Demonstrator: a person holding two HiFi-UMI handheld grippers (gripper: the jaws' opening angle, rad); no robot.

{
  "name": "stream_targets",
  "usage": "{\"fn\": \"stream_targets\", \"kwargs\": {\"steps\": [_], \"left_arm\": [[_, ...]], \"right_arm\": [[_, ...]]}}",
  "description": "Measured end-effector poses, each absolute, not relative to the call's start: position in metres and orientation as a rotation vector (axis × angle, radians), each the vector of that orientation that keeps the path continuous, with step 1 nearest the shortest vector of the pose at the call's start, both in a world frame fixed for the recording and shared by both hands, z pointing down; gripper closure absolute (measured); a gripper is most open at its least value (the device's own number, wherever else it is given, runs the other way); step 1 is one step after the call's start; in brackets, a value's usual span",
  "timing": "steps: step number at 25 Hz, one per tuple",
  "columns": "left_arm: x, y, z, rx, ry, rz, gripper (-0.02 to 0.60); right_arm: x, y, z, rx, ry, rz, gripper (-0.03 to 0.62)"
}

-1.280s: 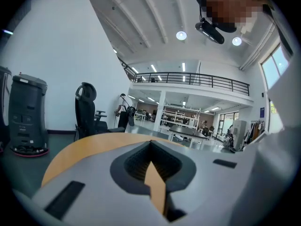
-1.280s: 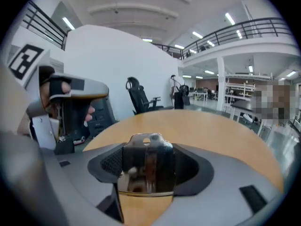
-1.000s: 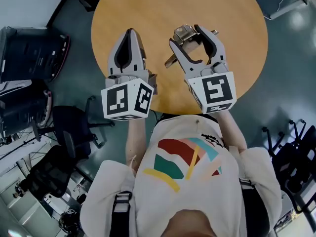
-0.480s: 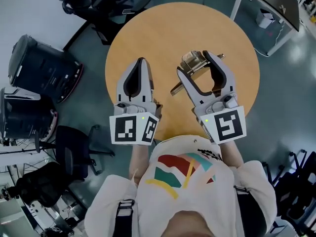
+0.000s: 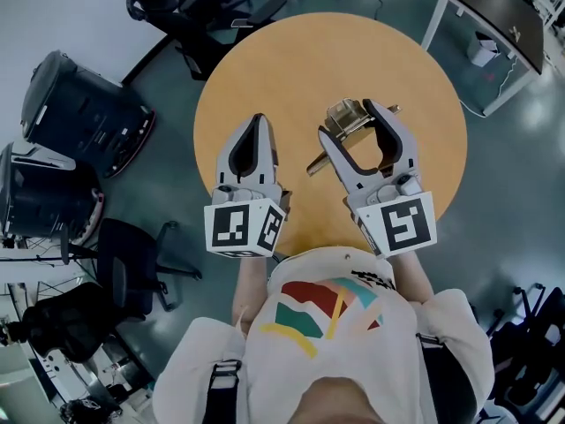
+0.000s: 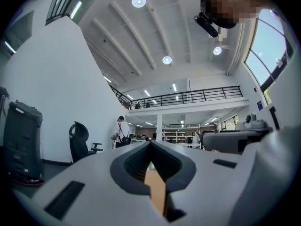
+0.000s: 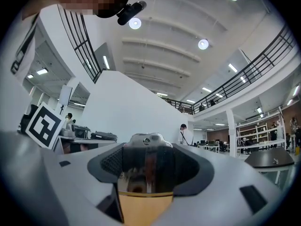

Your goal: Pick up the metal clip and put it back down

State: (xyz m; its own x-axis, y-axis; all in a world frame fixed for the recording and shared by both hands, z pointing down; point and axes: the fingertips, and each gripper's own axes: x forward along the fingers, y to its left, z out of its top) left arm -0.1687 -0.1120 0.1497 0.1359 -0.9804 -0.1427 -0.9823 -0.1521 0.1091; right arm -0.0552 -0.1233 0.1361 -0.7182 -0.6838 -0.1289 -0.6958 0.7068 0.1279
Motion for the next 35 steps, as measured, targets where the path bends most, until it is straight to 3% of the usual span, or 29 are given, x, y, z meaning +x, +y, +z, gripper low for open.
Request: {"fn": "stream_targets", "kwargs": {"steps": [14,24,35], "left_arm": [[-0.156,-0.138,0.184,-2.427,2.096,0.19,0.538],[-0.134,-0.187,0.238,-2.553,2.133,0.086,0.538],[-0.123,-0.234,0.288,-2.648,2.166,-0.09,0.538]], "right_arm": [[-0.006,-0.195,0.187,-1.334,2.845,0.14,0.29],[0.056,-0.34,0.338,-1.563,2.95,-0.222,0.29],[0.088,-0.42,0.489,-1.784,3.055,-0.611,0.29]]}}
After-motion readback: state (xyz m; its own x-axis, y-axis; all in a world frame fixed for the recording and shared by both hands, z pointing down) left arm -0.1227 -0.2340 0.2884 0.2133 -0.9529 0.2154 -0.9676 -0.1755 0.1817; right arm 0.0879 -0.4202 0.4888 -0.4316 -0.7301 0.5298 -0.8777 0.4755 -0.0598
